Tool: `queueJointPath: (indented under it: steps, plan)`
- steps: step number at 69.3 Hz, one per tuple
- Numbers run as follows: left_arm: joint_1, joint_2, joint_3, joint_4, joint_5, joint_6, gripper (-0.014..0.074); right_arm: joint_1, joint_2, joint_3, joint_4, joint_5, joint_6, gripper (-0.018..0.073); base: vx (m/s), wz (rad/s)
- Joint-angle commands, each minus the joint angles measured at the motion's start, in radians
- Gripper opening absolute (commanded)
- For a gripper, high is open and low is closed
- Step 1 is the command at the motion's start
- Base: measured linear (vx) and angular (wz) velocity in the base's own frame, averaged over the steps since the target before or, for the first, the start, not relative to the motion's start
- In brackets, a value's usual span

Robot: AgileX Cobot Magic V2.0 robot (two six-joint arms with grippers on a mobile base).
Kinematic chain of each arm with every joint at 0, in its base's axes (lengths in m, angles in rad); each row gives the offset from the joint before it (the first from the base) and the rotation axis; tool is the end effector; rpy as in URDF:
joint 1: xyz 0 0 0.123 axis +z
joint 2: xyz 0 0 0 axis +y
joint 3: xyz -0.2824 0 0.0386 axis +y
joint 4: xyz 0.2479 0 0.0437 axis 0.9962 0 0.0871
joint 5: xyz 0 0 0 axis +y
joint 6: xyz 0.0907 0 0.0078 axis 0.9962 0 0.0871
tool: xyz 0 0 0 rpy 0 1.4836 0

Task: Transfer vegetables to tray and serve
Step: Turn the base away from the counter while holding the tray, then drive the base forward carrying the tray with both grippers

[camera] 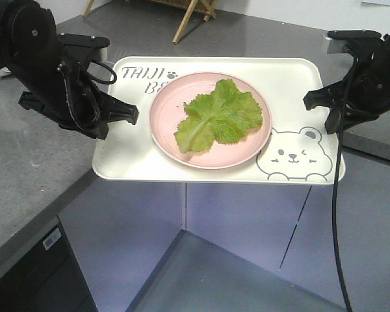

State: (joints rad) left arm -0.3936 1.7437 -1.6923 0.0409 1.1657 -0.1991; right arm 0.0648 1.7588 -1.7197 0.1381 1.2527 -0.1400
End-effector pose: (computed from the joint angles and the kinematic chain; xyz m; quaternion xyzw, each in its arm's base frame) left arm 0.3478 -0.1407 0.3431 0.0985 0.9706 -0.0446 0.2150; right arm 0.3710 0.0360 0.3430 -0.0910 0.9768 0.0615 0.1841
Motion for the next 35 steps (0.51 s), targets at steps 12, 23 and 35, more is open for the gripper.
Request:
queueJointPath:
  steps: [12,23,35]
  plan:
    - [-0.008,-0.055,-0.030,-0.022,-0.071,0.023,-0.0006,0.002,-0.054,-0.029,0.032,0.025,-0.041,-0.0006,-0.03,-0.24]
    - [-0.008,-0.055,-0.030,-0.022,-0.071,0.023,-0.0006,0.002,-0.054,-0.029,0.032,0.025,-0.041,-0.0006,-0.03,-0.21]
    - [-0.008,-0.055,-0.030,-0.022,-0.071,0.023,-0.0006,0.002,-0.054,-0.029,0.032,0.025,-0.041,-0.0006,-0.03,-0.22]
